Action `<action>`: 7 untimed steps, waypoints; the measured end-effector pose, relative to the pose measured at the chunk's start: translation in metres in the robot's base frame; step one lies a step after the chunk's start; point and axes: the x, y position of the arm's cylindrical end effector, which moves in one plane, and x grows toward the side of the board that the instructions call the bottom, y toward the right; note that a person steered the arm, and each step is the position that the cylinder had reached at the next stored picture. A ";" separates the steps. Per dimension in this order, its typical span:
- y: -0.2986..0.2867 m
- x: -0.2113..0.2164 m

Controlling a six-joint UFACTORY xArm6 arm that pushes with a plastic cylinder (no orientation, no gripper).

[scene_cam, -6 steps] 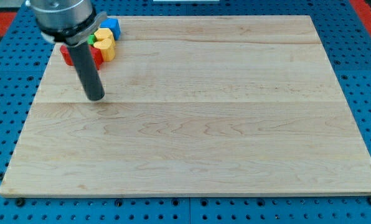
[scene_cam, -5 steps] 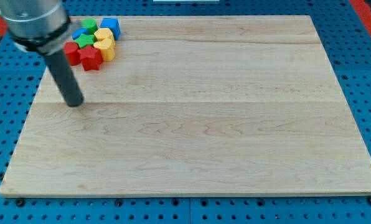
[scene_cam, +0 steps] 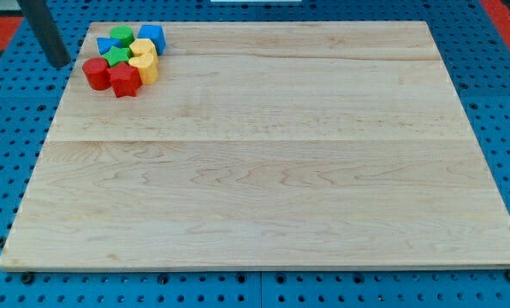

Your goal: Push the green star and the yellow heart towards right

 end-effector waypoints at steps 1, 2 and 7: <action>0.004 -0.001; 0.010 -0.001; 0.038 -0.002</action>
